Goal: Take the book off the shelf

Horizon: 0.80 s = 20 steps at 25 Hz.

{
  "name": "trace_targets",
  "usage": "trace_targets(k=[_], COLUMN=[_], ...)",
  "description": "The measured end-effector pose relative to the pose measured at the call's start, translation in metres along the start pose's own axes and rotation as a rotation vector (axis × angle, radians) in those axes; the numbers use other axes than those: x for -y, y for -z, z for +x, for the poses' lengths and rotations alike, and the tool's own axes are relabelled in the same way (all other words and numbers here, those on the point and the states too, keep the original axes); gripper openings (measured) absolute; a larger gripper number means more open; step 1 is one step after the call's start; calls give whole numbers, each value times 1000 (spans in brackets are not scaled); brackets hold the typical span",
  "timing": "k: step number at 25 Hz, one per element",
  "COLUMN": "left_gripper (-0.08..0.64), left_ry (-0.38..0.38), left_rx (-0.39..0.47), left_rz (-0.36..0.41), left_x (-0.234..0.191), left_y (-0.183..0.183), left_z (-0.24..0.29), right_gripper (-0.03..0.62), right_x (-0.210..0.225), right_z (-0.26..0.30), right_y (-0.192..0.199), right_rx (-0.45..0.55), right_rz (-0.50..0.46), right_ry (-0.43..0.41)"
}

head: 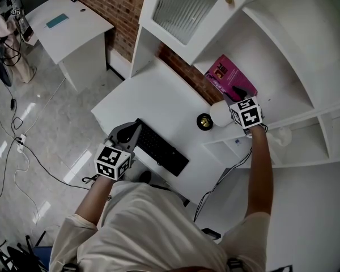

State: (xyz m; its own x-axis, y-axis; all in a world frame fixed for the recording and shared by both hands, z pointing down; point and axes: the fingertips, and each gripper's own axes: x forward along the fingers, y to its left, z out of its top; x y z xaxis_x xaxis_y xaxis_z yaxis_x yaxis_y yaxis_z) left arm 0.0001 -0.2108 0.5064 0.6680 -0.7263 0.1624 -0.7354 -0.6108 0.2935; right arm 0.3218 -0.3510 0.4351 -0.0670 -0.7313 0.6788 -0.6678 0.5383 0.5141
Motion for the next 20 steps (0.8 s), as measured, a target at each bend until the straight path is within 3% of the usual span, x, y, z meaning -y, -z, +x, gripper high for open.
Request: trace_targets(k=[11, 20], left_gripper=[-5, -5], left_ry=[22, 34], left_rx=[-6, -12], left_rz=[2, -3], left_x=[1, -3], left_y=[-1, 0], left_z=[2, 3], right_gripper=[179, 190], right_x=[-18, -23], right_z=[-8, -4], right_y=[-4, 1], right_rx=[-5, -29], right_rz=[-47, -294], right_ry=[27, 242])
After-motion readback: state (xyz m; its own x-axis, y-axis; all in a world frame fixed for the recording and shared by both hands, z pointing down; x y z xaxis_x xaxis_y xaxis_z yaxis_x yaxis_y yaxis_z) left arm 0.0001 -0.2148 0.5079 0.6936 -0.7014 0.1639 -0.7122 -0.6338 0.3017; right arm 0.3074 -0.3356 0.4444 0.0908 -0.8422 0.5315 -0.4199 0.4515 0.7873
